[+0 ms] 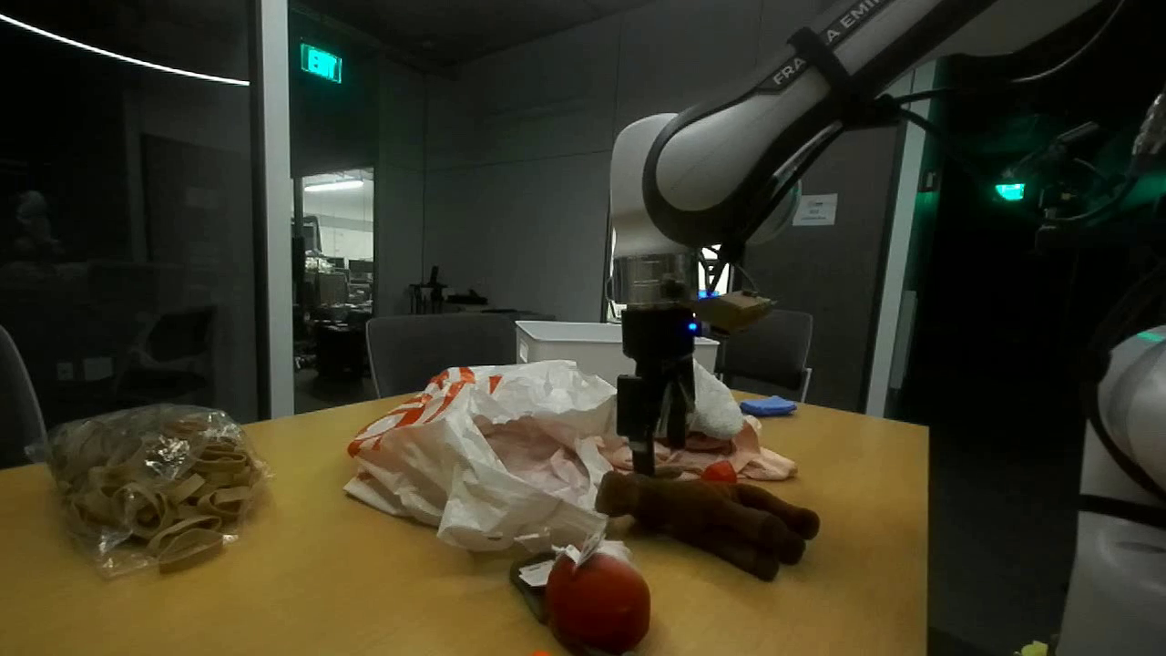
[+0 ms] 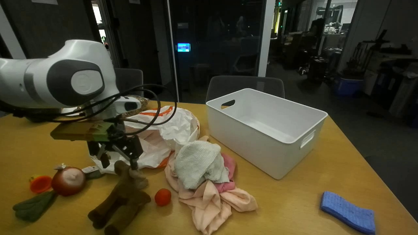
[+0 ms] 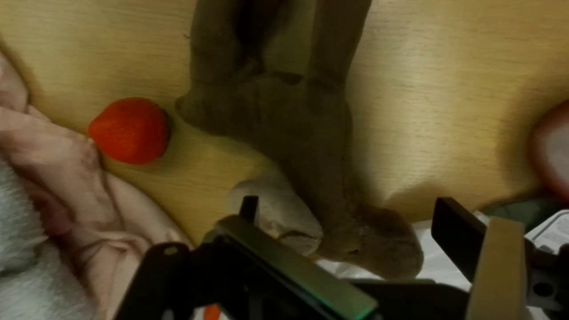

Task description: Put the two plush toys into the carrier bag

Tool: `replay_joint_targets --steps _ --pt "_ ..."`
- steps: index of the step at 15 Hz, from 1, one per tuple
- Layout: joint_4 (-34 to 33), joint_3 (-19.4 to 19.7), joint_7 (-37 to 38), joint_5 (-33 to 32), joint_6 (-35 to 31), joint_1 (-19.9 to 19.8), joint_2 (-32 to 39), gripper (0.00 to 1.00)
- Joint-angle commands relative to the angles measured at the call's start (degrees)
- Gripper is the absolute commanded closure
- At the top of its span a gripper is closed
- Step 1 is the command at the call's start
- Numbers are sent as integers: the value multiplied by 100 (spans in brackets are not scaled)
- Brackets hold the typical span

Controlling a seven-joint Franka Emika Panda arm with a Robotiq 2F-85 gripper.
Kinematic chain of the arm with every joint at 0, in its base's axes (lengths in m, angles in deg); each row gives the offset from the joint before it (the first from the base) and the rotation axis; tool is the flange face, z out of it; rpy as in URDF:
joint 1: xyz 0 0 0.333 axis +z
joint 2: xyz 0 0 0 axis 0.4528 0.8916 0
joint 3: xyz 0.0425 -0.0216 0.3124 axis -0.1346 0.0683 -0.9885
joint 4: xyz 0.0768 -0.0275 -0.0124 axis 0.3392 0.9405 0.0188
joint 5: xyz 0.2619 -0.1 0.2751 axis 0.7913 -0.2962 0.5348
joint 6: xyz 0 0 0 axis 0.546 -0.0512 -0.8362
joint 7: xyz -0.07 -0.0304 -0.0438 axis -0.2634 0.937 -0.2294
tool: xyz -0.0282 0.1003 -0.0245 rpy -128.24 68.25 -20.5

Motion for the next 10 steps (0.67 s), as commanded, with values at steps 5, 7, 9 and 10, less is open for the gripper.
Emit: replay_joint_targets --steps 5,7,9,10 --pt "705 72 -249 -1237 -492 -240 55 0" --pt "835 210 -320 -1449 -789 -310 122 0" --pt "833 350 -355 -1411 -1140 -358 283 13" --pt "833 419 -405 -1288 -1309 -339 338 26"
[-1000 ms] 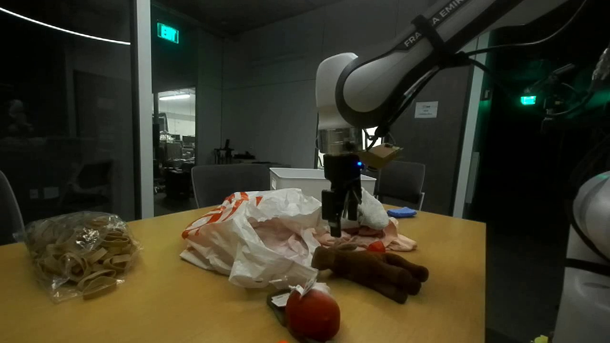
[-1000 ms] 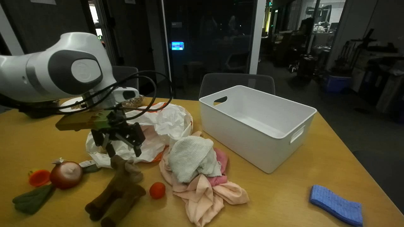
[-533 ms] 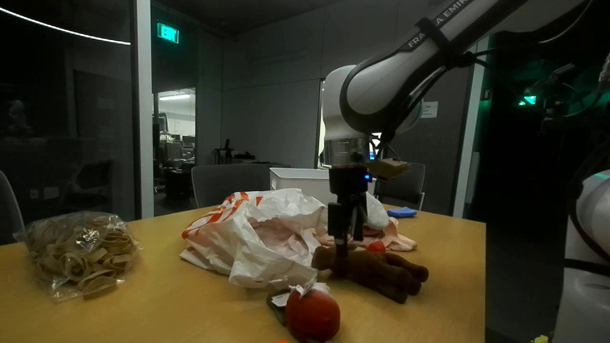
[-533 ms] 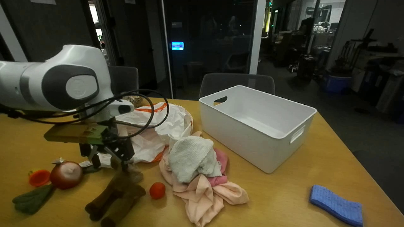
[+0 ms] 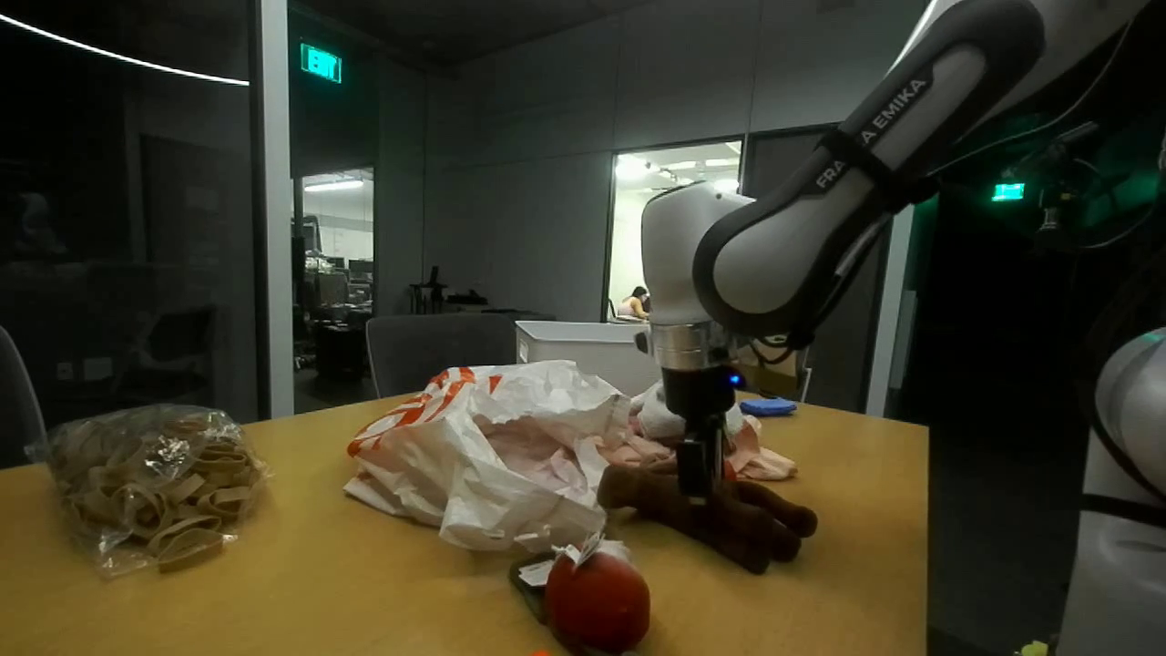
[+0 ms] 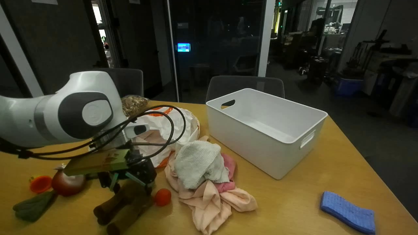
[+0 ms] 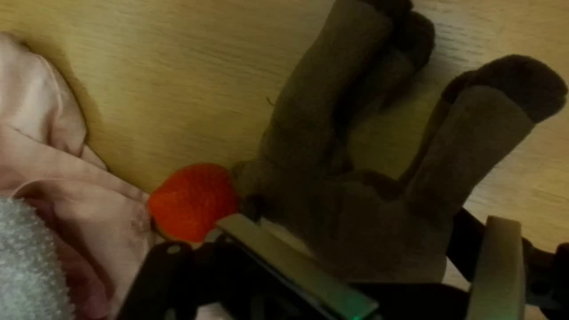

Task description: Put the two plush toys into the carrier bag

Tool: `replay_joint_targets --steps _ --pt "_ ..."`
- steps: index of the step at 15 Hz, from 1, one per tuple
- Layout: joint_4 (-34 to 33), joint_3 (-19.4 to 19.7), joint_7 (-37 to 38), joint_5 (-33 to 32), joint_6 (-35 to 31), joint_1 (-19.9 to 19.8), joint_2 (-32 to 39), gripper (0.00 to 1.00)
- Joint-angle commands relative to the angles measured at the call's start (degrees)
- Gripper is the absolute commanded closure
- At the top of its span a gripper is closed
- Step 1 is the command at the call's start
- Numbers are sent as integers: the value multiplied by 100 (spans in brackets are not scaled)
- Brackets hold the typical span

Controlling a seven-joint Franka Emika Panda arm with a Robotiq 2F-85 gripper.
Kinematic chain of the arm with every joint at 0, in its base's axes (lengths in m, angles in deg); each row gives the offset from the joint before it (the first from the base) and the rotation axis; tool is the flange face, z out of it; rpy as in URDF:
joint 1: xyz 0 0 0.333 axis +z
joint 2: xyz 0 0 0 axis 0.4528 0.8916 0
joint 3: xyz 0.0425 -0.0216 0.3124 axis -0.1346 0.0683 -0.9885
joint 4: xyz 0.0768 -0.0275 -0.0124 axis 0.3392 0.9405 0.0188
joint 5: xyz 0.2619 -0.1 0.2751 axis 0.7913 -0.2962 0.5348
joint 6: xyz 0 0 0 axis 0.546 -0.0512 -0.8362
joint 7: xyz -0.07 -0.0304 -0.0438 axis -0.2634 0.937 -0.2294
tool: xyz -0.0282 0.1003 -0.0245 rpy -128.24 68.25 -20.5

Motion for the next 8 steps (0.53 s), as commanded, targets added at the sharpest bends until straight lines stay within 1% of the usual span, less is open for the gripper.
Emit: replay_joint_targets --steps 1,5,6,8 --pt "-5 232 -174 127 -644 -27 244 34" --pt "-12 451 -474 486 -1044 -2 366 64" --pt "-16 489 -543 590 -1085 13 357 73" --pt "-22 464 -477 594 -1044 -15 255 86"
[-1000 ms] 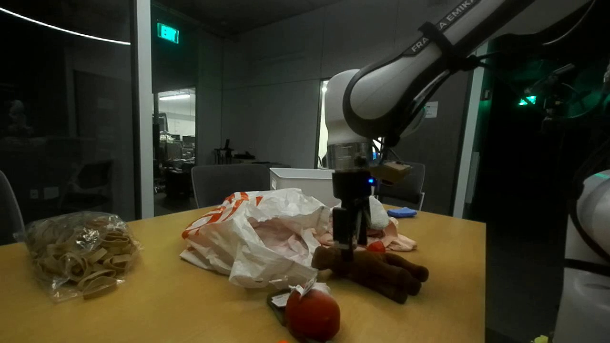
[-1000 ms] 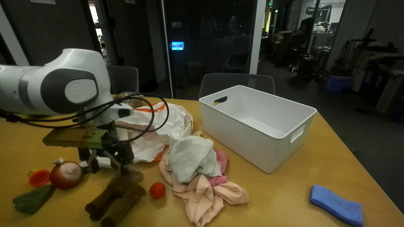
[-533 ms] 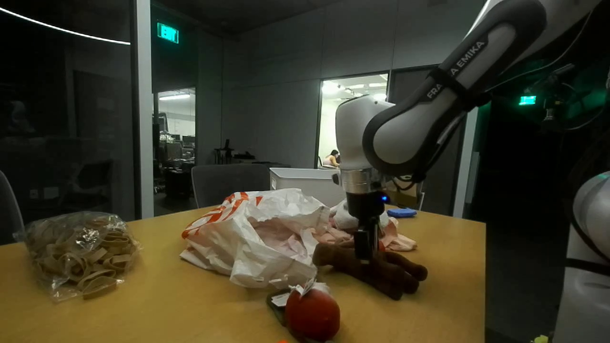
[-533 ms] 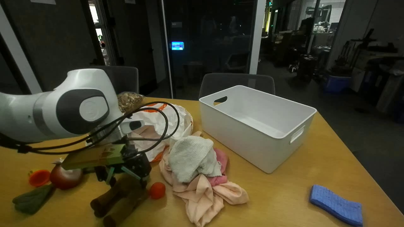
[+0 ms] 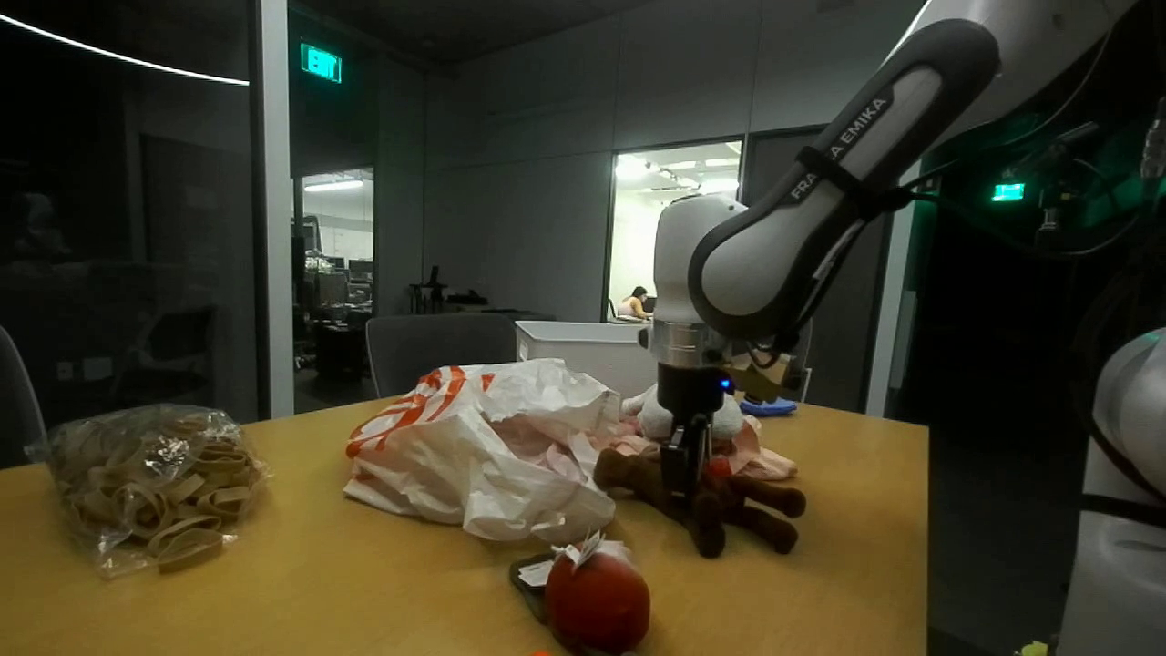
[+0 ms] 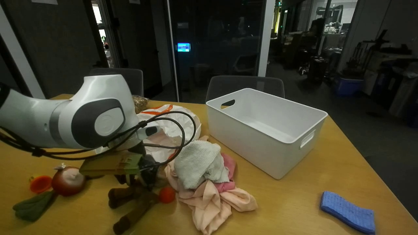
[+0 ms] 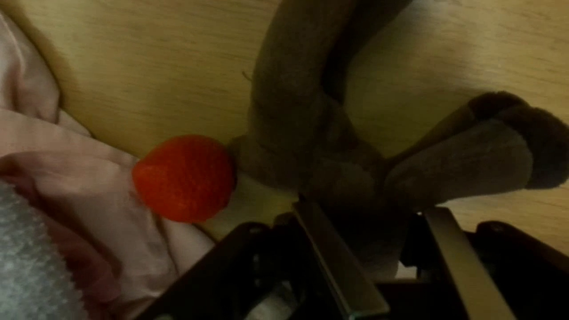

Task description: Put the two plush toys into the carrier bag

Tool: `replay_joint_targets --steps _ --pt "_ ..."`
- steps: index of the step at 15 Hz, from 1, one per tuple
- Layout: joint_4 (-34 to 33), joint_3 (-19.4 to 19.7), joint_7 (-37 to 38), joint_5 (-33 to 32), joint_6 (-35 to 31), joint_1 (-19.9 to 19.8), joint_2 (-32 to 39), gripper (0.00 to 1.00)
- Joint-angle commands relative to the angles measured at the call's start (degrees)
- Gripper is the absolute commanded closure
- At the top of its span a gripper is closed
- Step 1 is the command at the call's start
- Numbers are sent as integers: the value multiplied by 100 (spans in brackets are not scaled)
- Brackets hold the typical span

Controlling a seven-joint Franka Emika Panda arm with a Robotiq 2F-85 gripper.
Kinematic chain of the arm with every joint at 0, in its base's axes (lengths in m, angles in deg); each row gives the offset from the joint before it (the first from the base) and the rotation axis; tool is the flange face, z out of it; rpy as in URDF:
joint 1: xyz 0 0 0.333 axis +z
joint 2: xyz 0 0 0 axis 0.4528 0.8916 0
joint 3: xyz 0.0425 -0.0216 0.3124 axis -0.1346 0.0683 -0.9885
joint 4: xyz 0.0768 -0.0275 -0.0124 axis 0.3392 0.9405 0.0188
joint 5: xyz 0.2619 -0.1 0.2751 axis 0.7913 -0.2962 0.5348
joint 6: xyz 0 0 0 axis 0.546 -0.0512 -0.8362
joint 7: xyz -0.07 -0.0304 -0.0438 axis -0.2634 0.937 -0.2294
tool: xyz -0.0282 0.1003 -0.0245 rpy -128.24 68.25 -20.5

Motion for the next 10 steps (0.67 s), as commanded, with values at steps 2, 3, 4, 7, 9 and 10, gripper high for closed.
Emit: replay_joint_targets --steps 2,3,4,7,9,10 --pt "-33 -35 -44 146 51 51 -259 92" --pt "-46 -75 -52 145 101 89 -369 90" --pt "-54 -165 1 101 171 136 -531 89" --pt "-71 -485 97 -16 419 332 -989 90" --pt "-87 -757 162 -222 594 422 -1250 90" --pt "-95 -919 231 -416 716 417 -1353 90"
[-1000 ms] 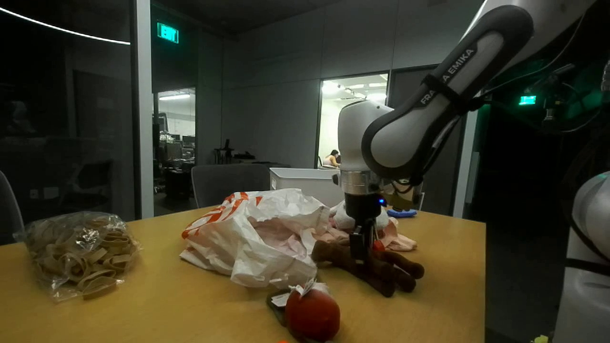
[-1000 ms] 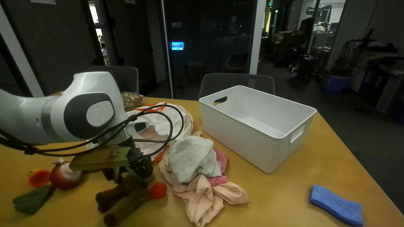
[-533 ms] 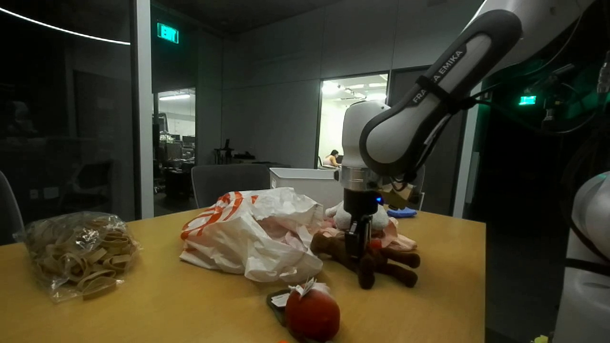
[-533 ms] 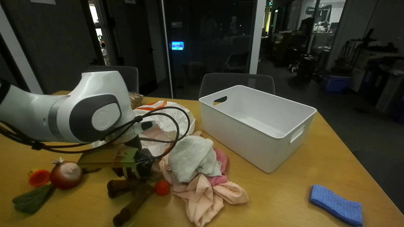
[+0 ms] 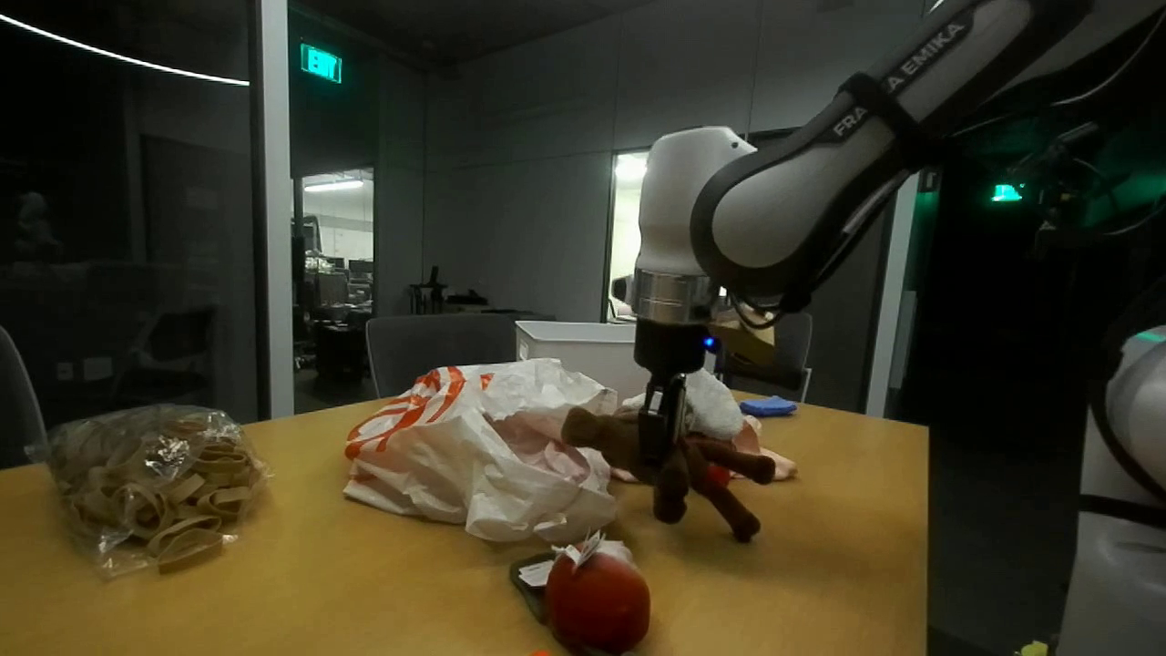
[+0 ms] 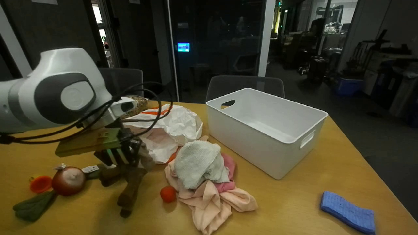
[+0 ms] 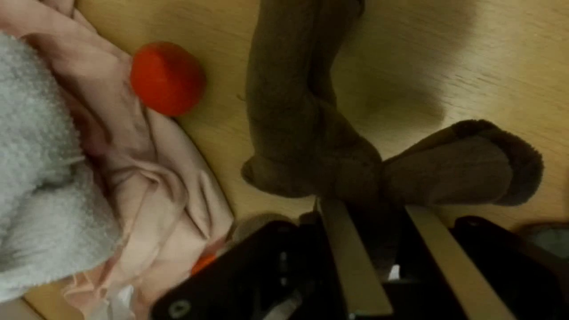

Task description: Put the two plush toys into the carrier bag

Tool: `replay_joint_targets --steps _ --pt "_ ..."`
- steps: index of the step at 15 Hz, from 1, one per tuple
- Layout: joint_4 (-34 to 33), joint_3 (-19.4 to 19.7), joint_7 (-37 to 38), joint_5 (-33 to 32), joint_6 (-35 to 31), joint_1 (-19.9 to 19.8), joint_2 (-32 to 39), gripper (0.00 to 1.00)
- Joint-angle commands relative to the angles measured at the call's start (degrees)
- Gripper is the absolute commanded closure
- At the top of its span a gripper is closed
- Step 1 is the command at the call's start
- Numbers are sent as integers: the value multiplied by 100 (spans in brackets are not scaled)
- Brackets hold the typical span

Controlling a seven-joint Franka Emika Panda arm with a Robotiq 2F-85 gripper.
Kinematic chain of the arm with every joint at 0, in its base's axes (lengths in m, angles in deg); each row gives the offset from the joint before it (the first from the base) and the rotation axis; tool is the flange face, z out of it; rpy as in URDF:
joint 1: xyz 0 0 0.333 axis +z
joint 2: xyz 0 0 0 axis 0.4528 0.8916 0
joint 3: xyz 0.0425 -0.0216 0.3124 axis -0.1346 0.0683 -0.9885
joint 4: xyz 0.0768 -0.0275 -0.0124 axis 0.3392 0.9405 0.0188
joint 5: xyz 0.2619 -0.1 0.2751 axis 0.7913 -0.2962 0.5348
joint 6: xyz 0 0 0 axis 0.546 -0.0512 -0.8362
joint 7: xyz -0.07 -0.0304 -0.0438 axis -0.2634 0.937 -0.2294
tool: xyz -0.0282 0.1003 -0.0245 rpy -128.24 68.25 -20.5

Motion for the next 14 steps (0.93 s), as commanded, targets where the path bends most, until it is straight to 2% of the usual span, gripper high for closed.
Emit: replay_joint_targets --steps 1,5,7,10,14 --pt "-98 -554 322 -643 614 48 -552 90" --pt "-628 -1122 682 -1711 1546 -36 -357 90" --pt "-996 -1269 794 -2251 1730 -43 -15 90" --pt "-1600 -1215 887 -2548 1674 19 654 90" --pt "-2242 -972 807 -2389 1828 56 1617 90"
